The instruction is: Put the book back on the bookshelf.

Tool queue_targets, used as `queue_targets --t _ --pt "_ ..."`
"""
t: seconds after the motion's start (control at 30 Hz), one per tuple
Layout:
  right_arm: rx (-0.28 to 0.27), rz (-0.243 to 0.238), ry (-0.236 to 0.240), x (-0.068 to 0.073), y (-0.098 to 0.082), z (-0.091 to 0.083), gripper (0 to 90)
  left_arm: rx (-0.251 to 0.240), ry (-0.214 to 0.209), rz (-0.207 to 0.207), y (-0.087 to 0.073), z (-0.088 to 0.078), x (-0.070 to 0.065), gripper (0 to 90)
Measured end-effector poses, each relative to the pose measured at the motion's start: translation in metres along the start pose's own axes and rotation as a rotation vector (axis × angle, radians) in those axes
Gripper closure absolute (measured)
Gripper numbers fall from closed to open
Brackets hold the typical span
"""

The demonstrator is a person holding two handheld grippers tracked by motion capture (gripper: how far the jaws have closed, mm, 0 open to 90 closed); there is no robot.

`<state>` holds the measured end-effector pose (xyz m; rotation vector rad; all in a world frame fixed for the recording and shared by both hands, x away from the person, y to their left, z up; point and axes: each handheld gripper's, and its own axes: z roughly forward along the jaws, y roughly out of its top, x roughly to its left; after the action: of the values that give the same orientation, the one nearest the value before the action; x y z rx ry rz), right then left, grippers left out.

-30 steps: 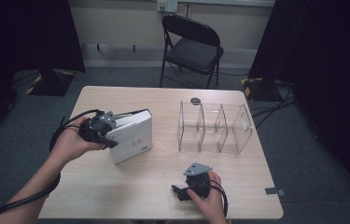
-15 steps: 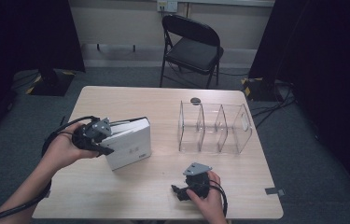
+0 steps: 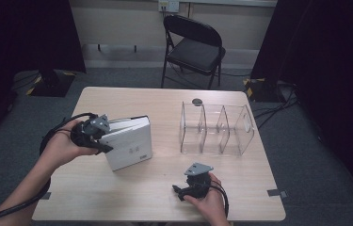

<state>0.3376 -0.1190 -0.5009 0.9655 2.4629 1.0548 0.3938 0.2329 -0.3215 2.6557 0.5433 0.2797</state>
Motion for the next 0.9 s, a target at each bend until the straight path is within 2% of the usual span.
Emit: queue_targets --t 0.1,0.17,0.23,0.33,0.4,0.43,0.6,0.67,0.73,0.77,0.8,0.83,0.87,0.9 --pt "0.000 -0.002 0.000 0.000 0.000 0.000 10.1 -0.002 0.006 0.000 0.000 -0.001 0.000 67.6" --pt "0.000 0.004 -0.004 0.000 0.001 0.001 10.2 -0.010 0.006 -0.003 -0.002 -0.001 0.001 62.8" --pt "0.020 0.009 -0.009 0.001 0.003 0.001 10.4 0.003 0.021 0.002 -0.003 0.000 0.000 60.7" --pt "0.046 0.010 0.001 0.001 0.006 0.000 12.6 -0.002 0.018 -0.004 -0.005 0.001 0.001 58.3" --pt "0.069 -0.026 0.025 0.000 0.011 0.001 13.9 -0.001 0.011 0.002 -0.007 0.001 0.002 57.8" --pt "0.075 -0.034 0.033 0.001 0.013 0.002 13.9 -0.008 0.016 -0.011 -0.007 0.000 0.002 57.8" --pt "0.118 -0.072 0.079 0.001 0.024 0.007 14.1 -0.015 0.020 -0.019 -0.007 0.001 0.003 56.4" --pt "0.138 -0.100 0.078 0.002 0.031 0.007 14.1 -0.015 0.026 -0.018 -0.007 0.001 0.003 56.0" --pt "0.138 -0.109 0.084 0.002 0.035 0.008 14.1 -0.021 0.025 -0.024 -0.007 0.002 0.003 55.7" --pt "0.139 -0.113 0.102 0.002 0.038 0.008 14.6 -0.024 0.026 -0.027 -0.008 0.002 0.003 55.7" --pt "0.157 -0.138 0.120 0.001 0.046 0.007 15.8 -0.027 0.028 -0.028 -0.008 0.002 0.002 54.7" --pt "0.165 -0.136 0.124 0.001 0.050 0.007 15.8 -0.029 0.028 -0.030 -0.008 0.002 0.002 53.1" --pt "0.170 -0.149 0.129 0.000 0.054 0.007 16.0 -0.043 0.022 -0.052 -0.009 0.004 0.001 52.1" --pt "0.167 -0.149 0.143 0.000 0.057 0.007 16.7 -0.030 0.021 -0.040 -0.009 0.003 0.002 52.1"
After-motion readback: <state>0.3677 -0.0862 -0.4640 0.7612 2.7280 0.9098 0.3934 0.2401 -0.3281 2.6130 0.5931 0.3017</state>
